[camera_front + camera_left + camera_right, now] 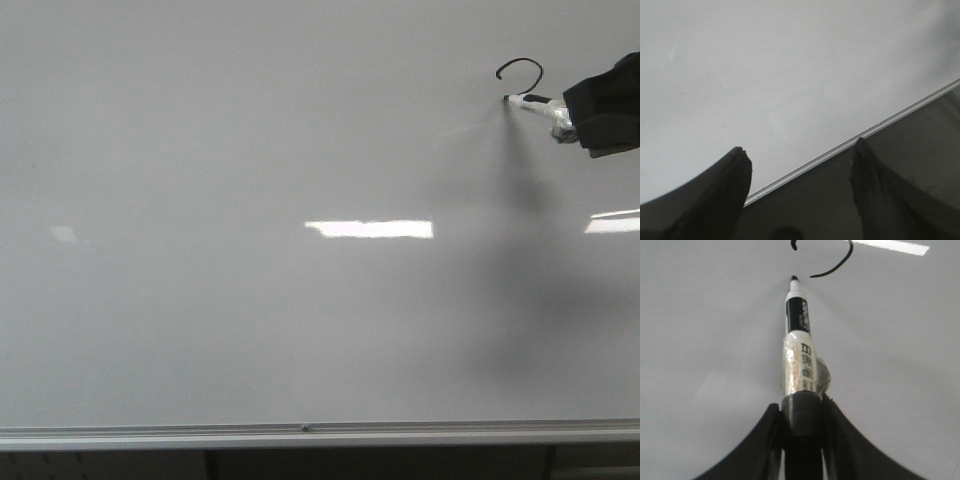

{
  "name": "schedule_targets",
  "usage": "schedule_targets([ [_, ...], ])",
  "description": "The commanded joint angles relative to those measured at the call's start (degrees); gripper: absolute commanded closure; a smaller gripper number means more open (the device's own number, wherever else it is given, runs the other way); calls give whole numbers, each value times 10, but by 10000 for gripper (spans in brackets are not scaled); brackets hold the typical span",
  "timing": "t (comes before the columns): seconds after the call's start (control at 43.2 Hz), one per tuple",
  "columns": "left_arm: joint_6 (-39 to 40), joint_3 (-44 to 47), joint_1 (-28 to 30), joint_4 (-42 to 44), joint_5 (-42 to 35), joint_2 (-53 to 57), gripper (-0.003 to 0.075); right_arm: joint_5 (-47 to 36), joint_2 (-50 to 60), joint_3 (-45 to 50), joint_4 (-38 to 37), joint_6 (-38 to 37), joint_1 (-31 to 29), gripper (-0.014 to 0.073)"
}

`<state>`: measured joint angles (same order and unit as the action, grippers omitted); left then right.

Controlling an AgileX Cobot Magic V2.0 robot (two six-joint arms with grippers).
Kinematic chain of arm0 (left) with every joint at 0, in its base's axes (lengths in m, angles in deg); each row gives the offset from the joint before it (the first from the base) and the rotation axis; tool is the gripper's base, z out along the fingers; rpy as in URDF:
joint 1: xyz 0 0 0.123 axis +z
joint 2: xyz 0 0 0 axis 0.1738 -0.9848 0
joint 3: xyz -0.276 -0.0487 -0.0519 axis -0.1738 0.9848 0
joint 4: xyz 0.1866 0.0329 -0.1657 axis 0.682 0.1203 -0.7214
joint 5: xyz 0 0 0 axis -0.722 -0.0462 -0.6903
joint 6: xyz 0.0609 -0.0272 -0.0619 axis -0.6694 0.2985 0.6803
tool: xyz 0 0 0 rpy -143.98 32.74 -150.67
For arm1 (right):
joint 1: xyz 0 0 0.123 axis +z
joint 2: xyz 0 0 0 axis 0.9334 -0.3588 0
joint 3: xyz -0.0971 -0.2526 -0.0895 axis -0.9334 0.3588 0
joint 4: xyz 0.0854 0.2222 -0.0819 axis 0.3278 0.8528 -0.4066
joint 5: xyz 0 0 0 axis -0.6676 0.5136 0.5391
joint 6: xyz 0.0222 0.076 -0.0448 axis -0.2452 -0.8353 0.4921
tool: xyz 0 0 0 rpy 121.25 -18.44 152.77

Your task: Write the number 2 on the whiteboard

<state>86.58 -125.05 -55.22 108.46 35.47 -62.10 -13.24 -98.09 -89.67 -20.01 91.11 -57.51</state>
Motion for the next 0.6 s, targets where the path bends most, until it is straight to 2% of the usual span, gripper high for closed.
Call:
schedule_targets([
  [0.0,9,-15,-3,16,-32,-3,294,-35,12,-18,-5,8,-4,567],
  [0.231,9,-15,-3,16,-32,-3,294,-27,12,-18,1,8,-73,567],
  [0.439,9,-15,-3,16,-32,-3,294,-27,20,-18,5,8,-75,567],
  [0.578,9,-15,-3,15,-33,-3,294,6,74,-18,6,7,-68,567],
])
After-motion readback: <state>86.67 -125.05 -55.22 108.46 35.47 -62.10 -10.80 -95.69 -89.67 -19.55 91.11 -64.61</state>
